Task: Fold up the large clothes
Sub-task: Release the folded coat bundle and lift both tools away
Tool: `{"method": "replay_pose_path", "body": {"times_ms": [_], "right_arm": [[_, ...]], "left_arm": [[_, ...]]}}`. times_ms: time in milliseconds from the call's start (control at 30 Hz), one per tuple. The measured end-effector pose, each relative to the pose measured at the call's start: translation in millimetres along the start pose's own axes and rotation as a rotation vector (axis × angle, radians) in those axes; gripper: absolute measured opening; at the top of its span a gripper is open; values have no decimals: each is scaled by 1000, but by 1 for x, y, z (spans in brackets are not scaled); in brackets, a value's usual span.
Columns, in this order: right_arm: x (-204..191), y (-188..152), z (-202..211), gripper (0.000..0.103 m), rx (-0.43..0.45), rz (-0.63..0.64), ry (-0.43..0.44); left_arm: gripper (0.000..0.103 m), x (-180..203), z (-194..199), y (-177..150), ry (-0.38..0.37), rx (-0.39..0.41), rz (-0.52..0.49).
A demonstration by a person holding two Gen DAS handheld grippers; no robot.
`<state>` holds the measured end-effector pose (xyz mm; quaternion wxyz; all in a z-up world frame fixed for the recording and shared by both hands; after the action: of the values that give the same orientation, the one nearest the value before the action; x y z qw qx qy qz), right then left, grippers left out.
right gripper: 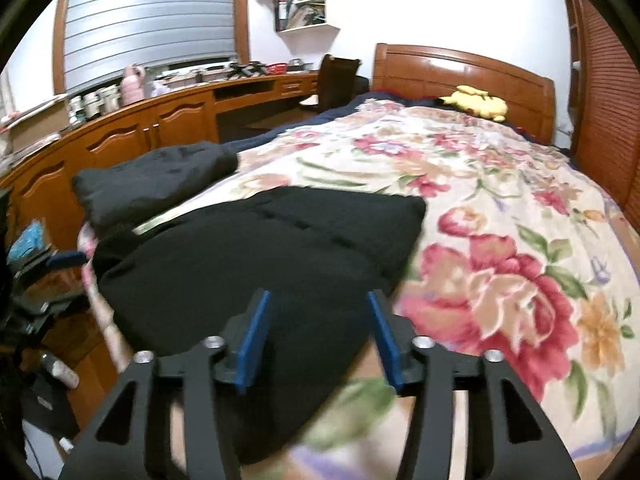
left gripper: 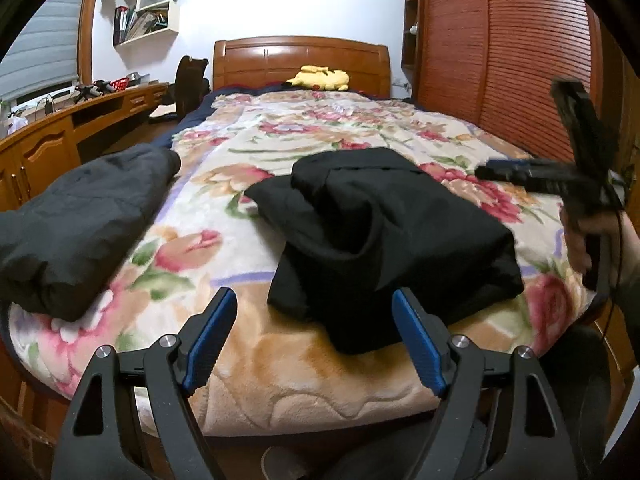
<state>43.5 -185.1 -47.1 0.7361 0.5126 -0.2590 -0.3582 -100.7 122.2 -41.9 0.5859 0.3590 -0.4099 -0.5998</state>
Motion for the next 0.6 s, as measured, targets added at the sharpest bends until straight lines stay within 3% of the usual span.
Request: {"method": "replay_pose_path", "body": {"times_ms": [333,600], "right_arm": [[25,13,-75,62,-105,23,-27],[49,25,-129,72,-163,-69,-29]], "left_arm": [[81,-6,-28,-15,-6,-49,32],[81,-6,-35,-17,-29,-67,44]]}}
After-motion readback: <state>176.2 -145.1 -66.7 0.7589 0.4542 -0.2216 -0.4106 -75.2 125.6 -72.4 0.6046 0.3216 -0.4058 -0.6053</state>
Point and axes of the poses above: each gripper's, at about its wrist camera, not at the fingertips, and z roughly against the way its jaws point, x to its right, y to its top, the point moved 2 cm from there along -z, roughly the way its jaws point, and after that the axes turned 11 degrees about x, right-handed, at the moved point
